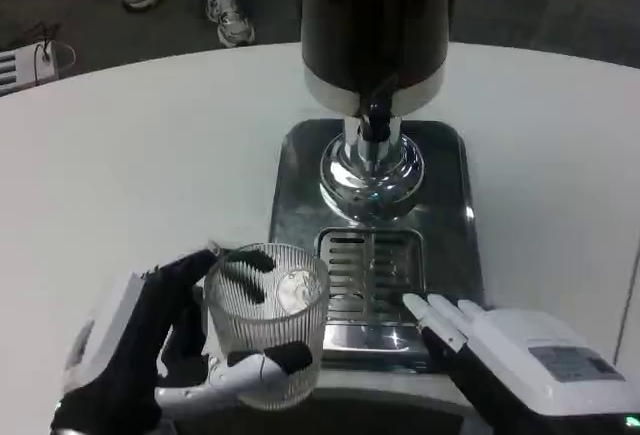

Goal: Grasp the cup under the faucet to collect the drink, then remove the cup.

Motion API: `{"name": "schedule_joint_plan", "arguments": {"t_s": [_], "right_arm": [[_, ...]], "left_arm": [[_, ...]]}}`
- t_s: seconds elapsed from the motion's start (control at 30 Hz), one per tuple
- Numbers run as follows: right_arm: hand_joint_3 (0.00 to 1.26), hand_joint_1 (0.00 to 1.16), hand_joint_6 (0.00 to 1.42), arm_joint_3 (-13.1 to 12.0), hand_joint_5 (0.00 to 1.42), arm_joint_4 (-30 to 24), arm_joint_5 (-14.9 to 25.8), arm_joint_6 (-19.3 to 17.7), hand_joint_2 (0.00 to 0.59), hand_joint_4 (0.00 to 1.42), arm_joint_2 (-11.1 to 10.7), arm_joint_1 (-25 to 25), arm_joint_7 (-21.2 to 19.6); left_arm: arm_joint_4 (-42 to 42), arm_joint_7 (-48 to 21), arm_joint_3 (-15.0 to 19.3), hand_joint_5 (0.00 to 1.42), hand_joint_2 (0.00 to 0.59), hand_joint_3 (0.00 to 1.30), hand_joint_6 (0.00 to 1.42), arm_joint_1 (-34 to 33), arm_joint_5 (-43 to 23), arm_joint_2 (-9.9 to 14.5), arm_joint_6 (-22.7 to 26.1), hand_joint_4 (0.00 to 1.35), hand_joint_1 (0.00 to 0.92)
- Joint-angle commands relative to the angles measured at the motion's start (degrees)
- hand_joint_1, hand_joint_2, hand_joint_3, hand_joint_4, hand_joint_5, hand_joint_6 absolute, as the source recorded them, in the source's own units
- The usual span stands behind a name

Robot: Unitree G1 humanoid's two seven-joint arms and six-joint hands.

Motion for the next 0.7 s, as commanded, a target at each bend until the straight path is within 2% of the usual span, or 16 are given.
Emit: {"name": "schedule_joint_plan", "arguments": {"t_s": [0.03,0.43,0.7], "right_arm": [[0.02,0.55,0.00,-0.5,0.00,-1.3,-0.3,-0.8,0.444,0.00,0.6,1.1,0.4],[0.02,0.55,0.00,-2.7,0.00,-1.6,1.5,-0.9,0.444,0.00,0.4,0.5,0.4],[0.02,0.55,0.00,-4.8,0.00,-3.2,3.8,-0.9,0.444,0.00,-0.9,-0.6,1.7]], "left_arm": [[5.5,3.6,-0.8,1.33,0.000,1.00,1.42,-5.9,2.0,0.1,-1.1,1.13,0.572],[18.1,9.9,-4.0,1.33,0.000,0.99,1.42,-16.6,6.7,0.9,-1.5,1.13,0.574],[25.2,12.8,-6.8,1.33,0.000,0.99,1.42,-23.7,8.9,1.1,-1.8,1.12,0.573]]}}
